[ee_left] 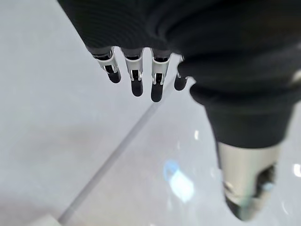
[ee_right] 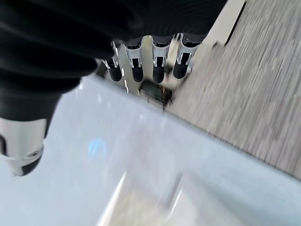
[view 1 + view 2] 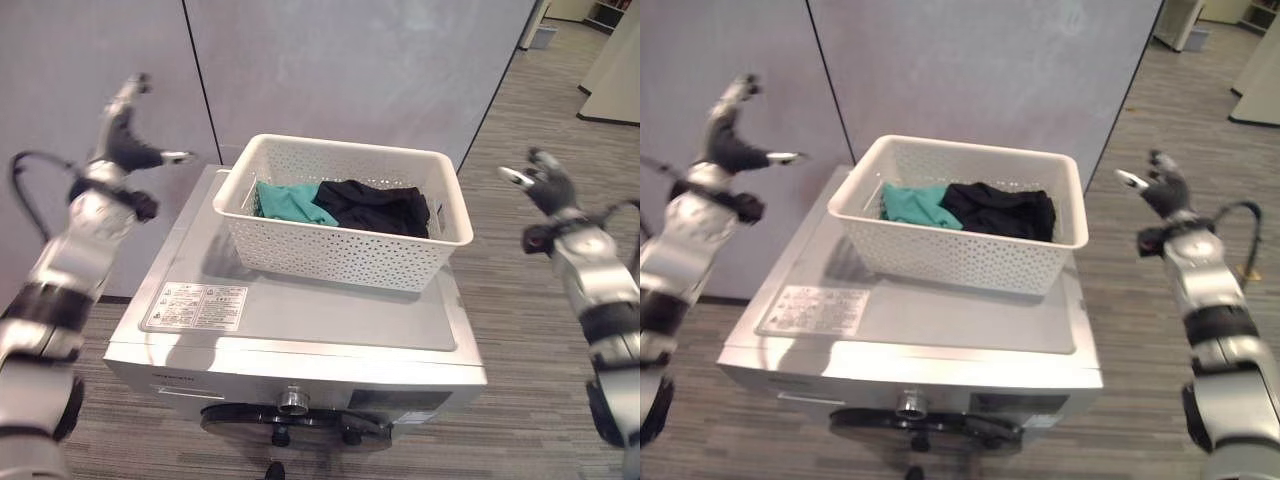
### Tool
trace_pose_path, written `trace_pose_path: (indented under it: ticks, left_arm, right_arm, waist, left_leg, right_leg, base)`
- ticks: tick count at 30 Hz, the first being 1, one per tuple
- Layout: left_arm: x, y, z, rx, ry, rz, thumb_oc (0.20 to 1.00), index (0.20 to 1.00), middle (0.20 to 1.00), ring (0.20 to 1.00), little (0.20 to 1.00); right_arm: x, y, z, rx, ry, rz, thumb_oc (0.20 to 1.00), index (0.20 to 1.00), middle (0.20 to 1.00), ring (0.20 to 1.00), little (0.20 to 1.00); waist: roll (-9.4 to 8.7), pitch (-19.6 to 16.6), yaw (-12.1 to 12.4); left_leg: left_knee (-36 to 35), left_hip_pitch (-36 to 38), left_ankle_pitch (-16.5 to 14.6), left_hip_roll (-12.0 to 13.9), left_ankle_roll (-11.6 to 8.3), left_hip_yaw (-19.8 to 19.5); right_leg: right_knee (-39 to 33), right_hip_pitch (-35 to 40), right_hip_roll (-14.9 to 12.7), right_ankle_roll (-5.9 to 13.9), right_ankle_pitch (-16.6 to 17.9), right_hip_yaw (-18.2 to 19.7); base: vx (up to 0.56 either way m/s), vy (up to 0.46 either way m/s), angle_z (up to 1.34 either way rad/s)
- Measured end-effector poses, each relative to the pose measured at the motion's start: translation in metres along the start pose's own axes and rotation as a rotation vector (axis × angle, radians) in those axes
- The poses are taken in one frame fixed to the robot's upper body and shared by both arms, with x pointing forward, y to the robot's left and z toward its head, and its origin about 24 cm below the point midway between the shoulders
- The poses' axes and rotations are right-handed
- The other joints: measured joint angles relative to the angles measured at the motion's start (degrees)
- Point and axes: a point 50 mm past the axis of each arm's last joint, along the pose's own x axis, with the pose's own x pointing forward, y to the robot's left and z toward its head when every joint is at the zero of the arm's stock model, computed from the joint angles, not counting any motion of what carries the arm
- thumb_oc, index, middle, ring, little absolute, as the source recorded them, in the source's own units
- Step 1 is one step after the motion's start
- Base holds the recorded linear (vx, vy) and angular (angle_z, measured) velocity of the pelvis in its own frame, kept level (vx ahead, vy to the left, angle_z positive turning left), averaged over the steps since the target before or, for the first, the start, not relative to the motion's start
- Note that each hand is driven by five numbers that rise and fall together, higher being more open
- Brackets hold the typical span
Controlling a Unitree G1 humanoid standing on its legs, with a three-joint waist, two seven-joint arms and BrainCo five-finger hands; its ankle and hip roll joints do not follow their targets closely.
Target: Grab the laundry basket,head to the washer,open it,put in the laundry and shut it.
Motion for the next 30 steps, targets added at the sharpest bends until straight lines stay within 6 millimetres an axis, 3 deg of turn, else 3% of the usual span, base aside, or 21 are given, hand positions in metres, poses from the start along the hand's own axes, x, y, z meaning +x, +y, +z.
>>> trace_pose_path:
  ticks: [4,6,8,10,12,17,18,20,22,23,25,27,29,30]
  left_arm:
    - [-0.044,0.03,-0.061,0.053,0.204,0.098,1.0,1.0,1.0,1.0,1.0]
    - [-0.061,0.044,-0.077,0.077,0.262,0.132,1.0,1.0,1.0,1.0,1.0]
    - [-0.09,0.068,-0.095,0.097,0.333,0.197,1.0,1.0,1.0,1.0,1.0]
    - [-0.124,0.087,-0.12,0.126,0.456,0.238,1.0,1.0,1.0,1.0,1.0]
    - [-0.165,0.095,-0.149,0.149,0.62,0.252,1.0,1.0,1.0,1.0,1.0]
    - [-0.236,0.097,-0.19,0.124,0.916,0.251,1.0,1.0,1.0,1.0,1.0]
    - [-0.27,0.101,-0.204,0.123,1.058,0.269,1.0,1.0,1.0,1.0,1.0]
    - [-0.3,0.101,-0.215,0.129,1.181,0.286,1.0,1.0,1.0,1.0,1.0]
    - [-0.342,0.085,-0.225,0.122,1.355,0.252,1.0,1.0,1.0,1.0,1.0]
    - [-0.386,0.06,-0.23,0.1,1.58,0.172,1.0,1.0,1.0,1.0,1.0]
    - [-0.418,0.005,-0.223,0.02,1.721,-0.001,1.0,1.0,1.0,1.0,1.0]
    - [-0.429,-0.039,-0.213,-0.083,1.763,-0.127,1.0,1.0,1.0,1.0,1.0]
    - [-0.427,-0.102,-0.192,-0.276,1.747,-0.263,1.0,1.0,1.0,1.0,1.0]
    - [-0.426,-0.117,-0.185,-0.314,1.741,-0.308,1.0,1.0,1.0,1.0,1.0]
  right_arm:
    - [-0.025,-0.015,-0.033,-0.009,0.07,-0.031,1.0,1.0,1.0,1.0,1.0]
    - [-0.031,-0.02,-0.038,-0.013,0.075,-0.042,1.0,1.0,1.0,1.0,1.0]
    - [-0.045,-0.036,-0.045,0.014,0.066,-0.106,1.0,1.0,1.0,1.0,1.0]
    - [-0.065,-0.054,-0.067,0.026,0.129,-0.172,1.0,1.0,1.0,1.0,1.0]
    - [-0.087,-0.07,-0.092,-0.001,0.223,-0.228,1.0,1.0,1.0,1.0,1.0]
    - [-0.131,-0.09,-0.132,-0.069,0.408,-0.273,1.0,1.0,1.0,1.0,1.0]
    - [-0.154,-0.095,-0.152,-0.097,0.516,-0.283,1.0,1.0,1.0,1.0,1.0]
    - [-0.178,-0.089,-0.177,-0.072,0.631,-0.273,1.0,1.0,1.0,1.0,1.0]
    - [-0.202,-0.072,-0.203,-0.047,0.753,-0.235,1.0,1.0,1.0,1.0,1.0]
    - [-0.214,-0.046,-0.223,-0.041,0.866,-0.145,1.0,1.0,1.0,1.0,1.0]
    - [-0.231,-0.001,-0.246,-0.027,0.983,0.0,1.0,1.0,1.0,1.0,1.0]
    - [-0.245,0.038,-0.26,-0.019,1.099,0.121,1.0,1.0,1.0,1.0,1.0]
    - [-0.277,0.1,-0.268,0.008,1.23,0.307,1.0,1.0,1.0,1.0,1.0]
    - [-0.288,0.116,-0.268,0.022,1.253,0.365,1.0,1.0,1.0,1.0,1.0]
  waist:
    - [-0.39,1.95,-0.15]
    - [-0.31,2.1,-0.1]
    - [-0.25,2.56,-0.07]
    - [-0.12,2.64,0.5]
    - [0.01,2.78,0.73]
    - [0.13,2.9,0.68]
    - [0.11,2.79,0.55]
    - [-0.2,2.46,0.48]
    - [-0.3,1.85,-0.51]
    - [0.13,1.11,-0.76]
    - [0.31,0.78,-1.72]
    - [0.41,0.55,-1.65]
    - [0.16,-0.45,-1.01]
    - [0.16,-0.68,-0.85]
  left_leg:
    - [-0.62,0.27,0.13,-0.04,0.09,0.31]
    - [-0.67,0.28,0.11,-0.02,0.09,0.44]
    - [-0.67,0.43,-0.1,-0.05,0.35,1.18]
    - [-0.68,0.49,-0.29,-0.05,0.58,1.3]
    - [-0.68,0.48,-0.35,-0.12,0.66,1.37]
    - [-0.68,0.24,-0.37,-0.2,0.66,1.7]
    - [-0.69,0.23,-0.72,-0.15,0.91,1.67]
    - [-0.68,0.3,-0.65,-0.01,0.75,1.83]
    - [-0.6,0.07,-0.62,0.03,0.56,2.29]
    - [-0.62,0.28,-0.64,0.0,0.57,2.98]
    - [-0.46,-0.25,-0.58,0.04,0.52,3.26]
    - [-0.46,-0.6,-0.5,0.15,0.42,3.26]
    - [-0.49,-0.76,-0.4,0.28,0.27,3.21]
    - [-0.52,-0.72,-0.43,0.39,0.27,3.18]
  right_leg:
    - [0.0,-0.15,-0.1,0.08,-0.15,0.24]
    - [-0.02,-0.21,-0.11,0.12,-0.17,0.31]
    - [-0.02,-0.3,-0.2,0.26,-0.35,0.68]
    - [-0.08,-0.31,-0.28,0.42,-0.49,0.76]
    - [-0.07,-0.4,-0.36,0.49,-0.6,0.96]
    - [-0.48,-0.99,-0.5,0.32,-1.17,1.3]
    - [-0.49,-0.99,-0.43,0.21,-1.35,1.3]
    - [-0.5,-1.09,-0.37,0.19,-1.36,1.43]
    - [-0.49,-1.49,-0.36,0.16,-1.33,1.61]
    - [-0.49,-1.56,-0.46,0.18,-1.31,2.07]
    - [-0.5,-2.29,-0.47,0.29,-1.08,2.35]
    - [-0.5,-2.58,-0.4,0.27,-1.06,2.45]
    - [-0.49,-2.73,-0.22,0.16,-0.96,2.46]
    - [-0.51,-2.6,-0.18,0.1,-1.04,2.38]
  base:
    - [0.02,0.016,-0.04]
    - [0.03,0.021,-0.03]
    - [0.02,0.015,-0.08]
    - [0.03,0.007,-0.06]
    - [0.0,-0.002,-0.05]
    - [0.01,-0.001,-0.04]
    - [-0.02,-0.006,-0.03]
    - [-0.05,-0.005,-0.06]
    - [-0.05,0.001,-0.12]
    - [-0.06,0.006,-0.18]
    - [-0.05,0.003,-0.12]
    - [0.0,0.0,0.0]
    - [0.06,-0.027,-0.01]
    - [0.09,-0.044,0.05]
